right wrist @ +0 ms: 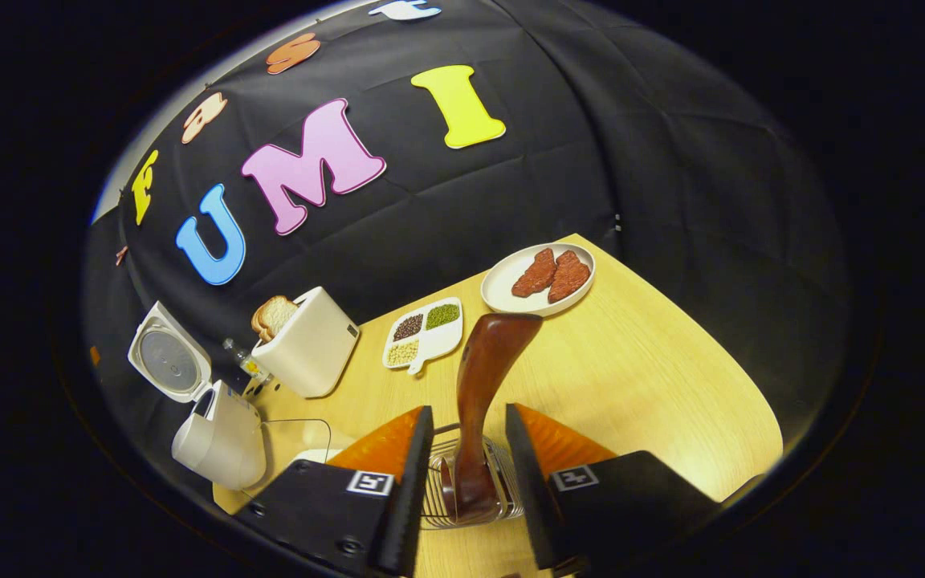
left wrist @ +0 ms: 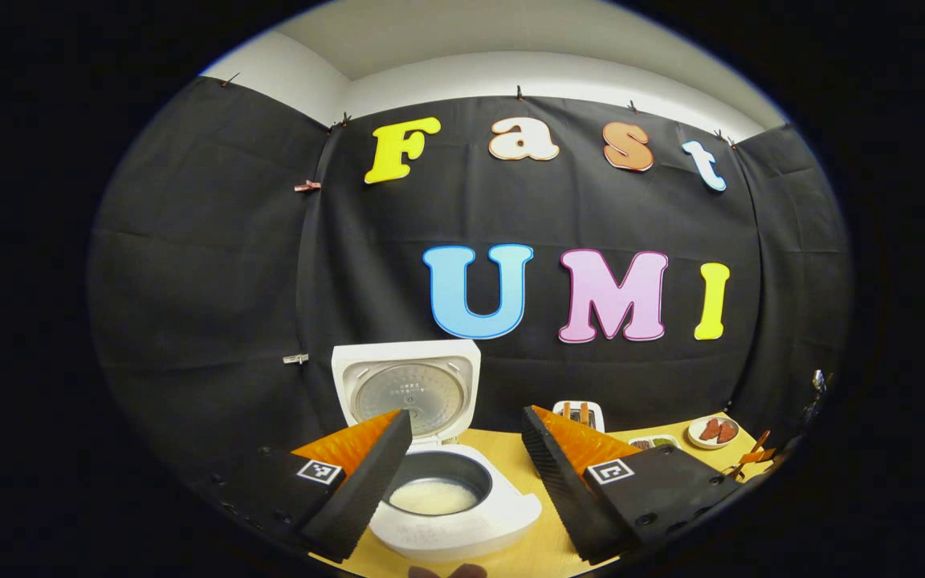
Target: Close the left gripper, press the button to open the rice cooker; take a wooden spoon from the chopstick holder with the right hand, scoop a spoonful of rice and pour it into the rice cooker, then put the wooden spoon back into the chopstick holder.
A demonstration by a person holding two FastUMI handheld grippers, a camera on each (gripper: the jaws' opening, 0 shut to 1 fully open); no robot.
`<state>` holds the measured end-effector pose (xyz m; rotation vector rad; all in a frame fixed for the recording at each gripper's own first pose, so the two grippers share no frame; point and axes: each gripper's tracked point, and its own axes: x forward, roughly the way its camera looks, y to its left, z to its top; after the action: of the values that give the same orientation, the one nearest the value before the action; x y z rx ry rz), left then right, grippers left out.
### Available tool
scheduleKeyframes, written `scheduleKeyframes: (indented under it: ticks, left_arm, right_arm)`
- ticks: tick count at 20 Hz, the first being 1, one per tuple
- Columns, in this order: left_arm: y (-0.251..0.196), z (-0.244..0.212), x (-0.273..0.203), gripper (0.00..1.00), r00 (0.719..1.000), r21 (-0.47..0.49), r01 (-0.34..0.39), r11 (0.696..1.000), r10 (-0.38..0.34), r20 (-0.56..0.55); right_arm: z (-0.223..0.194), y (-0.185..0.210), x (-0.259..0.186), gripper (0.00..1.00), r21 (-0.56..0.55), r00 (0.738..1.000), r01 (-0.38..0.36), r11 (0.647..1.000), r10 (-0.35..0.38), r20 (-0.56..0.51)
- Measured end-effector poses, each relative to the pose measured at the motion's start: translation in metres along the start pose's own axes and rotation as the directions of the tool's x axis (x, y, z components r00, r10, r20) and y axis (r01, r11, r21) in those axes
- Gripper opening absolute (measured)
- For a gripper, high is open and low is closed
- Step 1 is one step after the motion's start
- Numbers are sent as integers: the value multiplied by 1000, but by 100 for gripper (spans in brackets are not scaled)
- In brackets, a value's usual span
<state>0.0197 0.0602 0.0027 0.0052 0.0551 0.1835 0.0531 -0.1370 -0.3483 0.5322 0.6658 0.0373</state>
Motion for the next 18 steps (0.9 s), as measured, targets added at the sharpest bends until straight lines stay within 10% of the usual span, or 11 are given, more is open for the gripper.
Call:
scheduleKeyframes:
  ticks: [4, 18]
  left_arm:
    - [13, 27, 31, 95, 997, -3, -11, 1000, 11, 79]
    - [81, 59, 193, 94, 976, 30, -81, 996, 73, 204]
  right_arm:
    - [7, -13, -25, 97, -28, 994, 98, 995, -97, 50]
    - [46, 97, -147, 98, -131, 968, 80, 988, -46, 247]
